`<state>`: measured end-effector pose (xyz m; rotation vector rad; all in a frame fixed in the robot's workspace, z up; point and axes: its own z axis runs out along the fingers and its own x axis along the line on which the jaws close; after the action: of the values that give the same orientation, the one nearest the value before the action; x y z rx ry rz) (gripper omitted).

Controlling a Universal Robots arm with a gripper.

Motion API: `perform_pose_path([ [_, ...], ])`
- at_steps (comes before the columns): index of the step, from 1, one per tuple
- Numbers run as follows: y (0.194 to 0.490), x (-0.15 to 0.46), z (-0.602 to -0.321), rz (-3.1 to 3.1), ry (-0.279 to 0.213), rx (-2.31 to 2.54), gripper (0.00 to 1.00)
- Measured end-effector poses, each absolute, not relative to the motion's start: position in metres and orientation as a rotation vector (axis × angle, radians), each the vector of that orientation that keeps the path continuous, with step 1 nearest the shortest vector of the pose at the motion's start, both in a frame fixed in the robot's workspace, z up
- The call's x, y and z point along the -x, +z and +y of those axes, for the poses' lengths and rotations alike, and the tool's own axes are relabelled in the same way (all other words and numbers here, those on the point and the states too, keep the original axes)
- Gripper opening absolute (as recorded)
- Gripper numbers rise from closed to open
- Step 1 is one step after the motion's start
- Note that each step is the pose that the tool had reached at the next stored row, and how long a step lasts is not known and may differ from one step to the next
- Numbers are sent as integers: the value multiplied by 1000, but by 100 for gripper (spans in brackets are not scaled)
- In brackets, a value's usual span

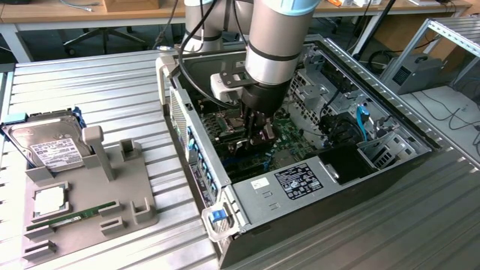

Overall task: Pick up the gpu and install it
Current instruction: 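Insert the gpu into the slot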

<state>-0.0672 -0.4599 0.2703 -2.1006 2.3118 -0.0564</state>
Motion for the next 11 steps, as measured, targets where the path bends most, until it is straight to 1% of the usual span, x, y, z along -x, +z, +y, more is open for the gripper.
perform_pose_path([
  [11,278,67,-460,2316,-61,2092,27],
])
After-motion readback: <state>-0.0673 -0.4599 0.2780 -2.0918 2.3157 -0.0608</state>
